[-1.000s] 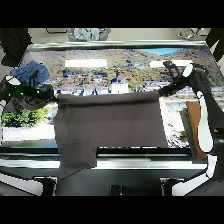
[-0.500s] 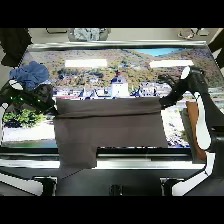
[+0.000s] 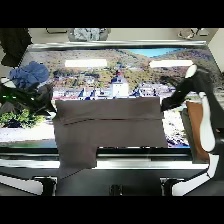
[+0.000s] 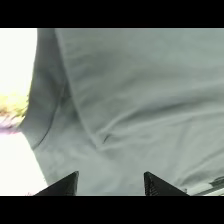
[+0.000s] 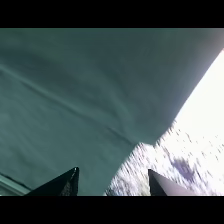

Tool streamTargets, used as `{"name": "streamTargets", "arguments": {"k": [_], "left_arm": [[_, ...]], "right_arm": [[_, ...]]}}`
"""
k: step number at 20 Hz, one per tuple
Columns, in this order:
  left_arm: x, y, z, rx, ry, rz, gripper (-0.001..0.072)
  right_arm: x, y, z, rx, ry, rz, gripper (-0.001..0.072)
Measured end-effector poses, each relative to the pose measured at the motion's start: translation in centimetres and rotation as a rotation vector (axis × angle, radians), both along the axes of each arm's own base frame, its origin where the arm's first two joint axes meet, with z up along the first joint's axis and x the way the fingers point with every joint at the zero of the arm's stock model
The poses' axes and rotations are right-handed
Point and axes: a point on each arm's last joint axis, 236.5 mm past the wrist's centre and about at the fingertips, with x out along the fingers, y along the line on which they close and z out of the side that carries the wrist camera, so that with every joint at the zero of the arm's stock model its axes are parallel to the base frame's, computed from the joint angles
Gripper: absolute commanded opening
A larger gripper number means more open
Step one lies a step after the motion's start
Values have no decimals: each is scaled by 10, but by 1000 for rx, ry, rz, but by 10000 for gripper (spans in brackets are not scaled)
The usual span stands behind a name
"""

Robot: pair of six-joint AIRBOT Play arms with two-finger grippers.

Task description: Fold the shirts.

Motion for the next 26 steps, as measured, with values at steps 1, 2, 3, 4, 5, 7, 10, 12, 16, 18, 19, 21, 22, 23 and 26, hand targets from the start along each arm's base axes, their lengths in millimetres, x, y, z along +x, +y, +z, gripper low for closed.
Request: {"name": "streamTargets", "arguments": {"k": [1, 2, 3, 4, 5, 7, 10, 12, 16, 18, 19, 21, 22, 23, 26], "left_arm": [[-3, 5, 8, 3, -10, 13, 498], [-12, 9, 15, 1, -9, 27, 498], [-24, 11, 16, -2, 2, 44, 498], [-41, 9, 12, -4, 21, 59, 498], [-60, 2, 4, -15, 41, 65, 498], [-104, -14, -19, -33, 81, 67, 498], [-164, -30, -50, -52, 122, 67, 498], [-190, -39, -64, -63, 138, 68, 498], [-213, -52, -80, -88, 153, 84, 497], [-217, -59, -82, -109, 155, 102, 497], [-217, -62, -83, -117, 154, 112, 492], [-216, -68, -86, -139, 145, 138, 367], [-216, -68, -89, -137, 140, 146, 239], [-216, -68, -92, -132, 134, 155, 107], [-214, -70, -95, -134, 122, 172, 35]], "right_arm": [[-5, -10, 10, 1, -4, -21, 532], [-12, -21, 18, 4, -5, -49, 532], [-21, -30, 23, 5, -3, -75, 532], [-34, -38, 24, 3, 3, -105, 532], [-45, -42, 21, -2, 6, -127, 532], [-73, -37, 7, 12, 19, -156, 532], [-110, -31, -12, 18, 31, -156, 532], [-124, -28, -18, 17, 29, -146, 532], [-135, -28, -23, 11, 25, -137, 535], [-137, -27, -24, 10, 22, -135, 566], [-138, -28, -25, 6, 24, -134, 573], [-143, -32, -28, -13, 37, -135, 582], [-147, -33, -32, -24, 52, -139, 591], [-152, -34, -35, -28, 69, -143, 629], [-165, -26, -50, -9, 105, -166, 631]]}}
